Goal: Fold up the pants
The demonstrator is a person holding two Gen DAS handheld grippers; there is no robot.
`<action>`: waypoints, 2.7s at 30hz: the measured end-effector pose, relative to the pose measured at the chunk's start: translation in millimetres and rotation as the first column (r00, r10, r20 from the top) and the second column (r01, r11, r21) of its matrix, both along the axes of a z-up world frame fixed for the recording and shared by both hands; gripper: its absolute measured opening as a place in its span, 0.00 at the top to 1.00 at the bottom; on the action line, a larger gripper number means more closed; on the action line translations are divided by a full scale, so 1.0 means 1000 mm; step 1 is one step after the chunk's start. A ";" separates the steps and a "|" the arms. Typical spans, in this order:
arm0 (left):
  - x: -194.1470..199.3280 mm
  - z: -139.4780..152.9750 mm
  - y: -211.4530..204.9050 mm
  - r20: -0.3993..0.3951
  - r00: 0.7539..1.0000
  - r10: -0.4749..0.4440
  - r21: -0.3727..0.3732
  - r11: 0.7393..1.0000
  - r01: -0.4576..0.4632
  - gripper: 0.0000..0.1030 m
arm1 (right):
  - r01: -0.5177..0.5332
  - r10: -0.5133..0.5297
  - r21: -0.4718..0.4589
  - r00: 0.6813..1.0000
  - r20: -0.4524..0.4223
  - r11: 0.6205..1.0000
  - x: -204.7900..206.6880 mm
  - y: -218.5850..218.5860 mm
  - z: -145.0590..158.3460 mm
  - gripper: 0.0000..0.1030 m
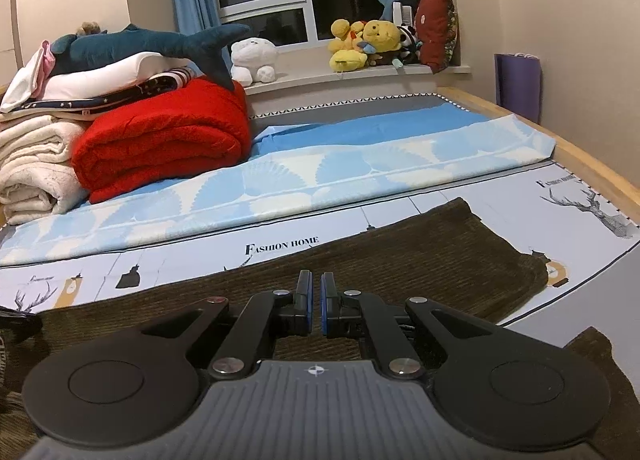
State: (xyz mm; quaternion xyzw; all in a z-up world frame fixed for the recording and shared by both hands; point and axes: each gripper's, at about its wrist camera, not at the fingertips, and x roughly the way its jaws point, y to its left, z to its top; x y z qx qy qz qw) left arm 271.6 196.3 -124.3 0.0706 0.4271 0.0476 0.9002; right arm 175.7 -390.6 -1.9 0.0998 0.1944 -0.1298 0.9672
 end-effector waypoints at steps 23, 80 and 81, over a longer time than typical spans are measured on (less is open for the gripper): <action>-0.256 0.081 -0.037 -0.088 0.987 -0.136 -0.225 0.968 0.113 0.89 | 0.089 -0.077 0.165 0.994 -0.077 0.982 -0.048 -0.018 -0.026 0.96; -0.213 0.050 0.081 -0.266 0.867 0.420 -0.452 0.741 -0.498 0.78 | 0.211 -0.205 0.540 0.976 -0.072 0.815 0.008 -0.111 -0.045 0.97; -0.218 0.055 0.081 -0.252 0.873 0.419 -0.450 0.747 -0.489 0.79 | 0.204 -0.205 0.535 0.977 -0.057 0.820 -0.008 -0.107 -0.037 0.97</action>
